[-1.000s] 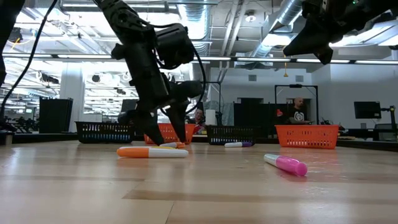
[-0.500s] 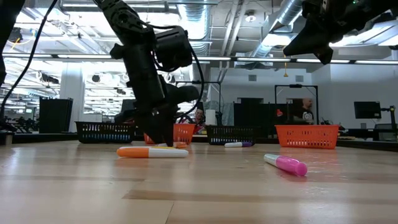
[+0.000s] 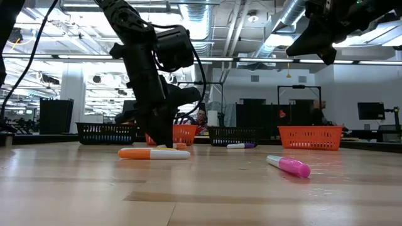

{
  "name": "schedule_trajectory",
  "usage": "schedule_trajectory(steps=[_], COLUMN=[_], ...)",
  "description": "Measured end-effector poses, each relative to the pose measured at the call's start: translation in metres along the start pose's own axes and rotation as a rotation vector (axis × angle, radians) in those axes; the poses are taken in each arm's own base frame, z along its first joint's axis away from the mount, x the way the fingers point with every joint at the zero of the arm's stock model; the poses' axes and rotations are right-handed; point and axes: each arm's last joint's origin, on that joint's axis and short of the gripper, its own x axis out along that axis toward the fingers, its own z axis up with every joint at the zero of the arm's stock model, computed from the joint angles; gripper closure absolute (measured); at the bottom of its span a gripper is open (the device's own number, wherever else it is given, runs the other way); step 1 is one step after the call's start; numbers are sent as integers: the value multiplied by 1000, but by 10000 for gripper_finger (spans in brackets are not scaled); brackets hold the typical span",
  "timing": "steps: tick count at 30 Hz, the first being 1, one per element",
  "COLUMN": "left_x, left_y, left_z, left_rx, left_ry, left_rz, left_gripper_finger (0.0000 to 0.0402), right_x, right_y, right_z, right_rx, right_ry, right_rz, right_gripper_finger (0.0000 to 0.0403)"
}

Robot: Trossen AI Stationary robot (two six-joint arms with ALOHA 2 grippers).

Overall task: Pick & Place Markers
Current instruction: Put the orange small highlighter pen into the left orange bin

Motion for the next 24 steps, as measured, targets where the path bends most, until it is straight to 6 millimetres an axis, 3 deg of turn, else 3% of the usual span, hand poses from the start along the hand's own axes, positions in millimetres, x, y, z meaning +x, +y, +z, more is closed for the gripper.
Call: schedule_trajectory(steps=[16,24], left_x=[-31,-43], left_y=[4,-6], left_z=[6,14], left_rx=[-12,-41], left_ry=[-113,-162], left_rz=[-2,-152], left_gripper_finger=[354,347], right_x=[0,12], right_y=[1,1], right_z=[0,1], right_rx=[6,102], right_ry=[9,50], right_rz=[20,78], right_gripper_finger=[393,393])
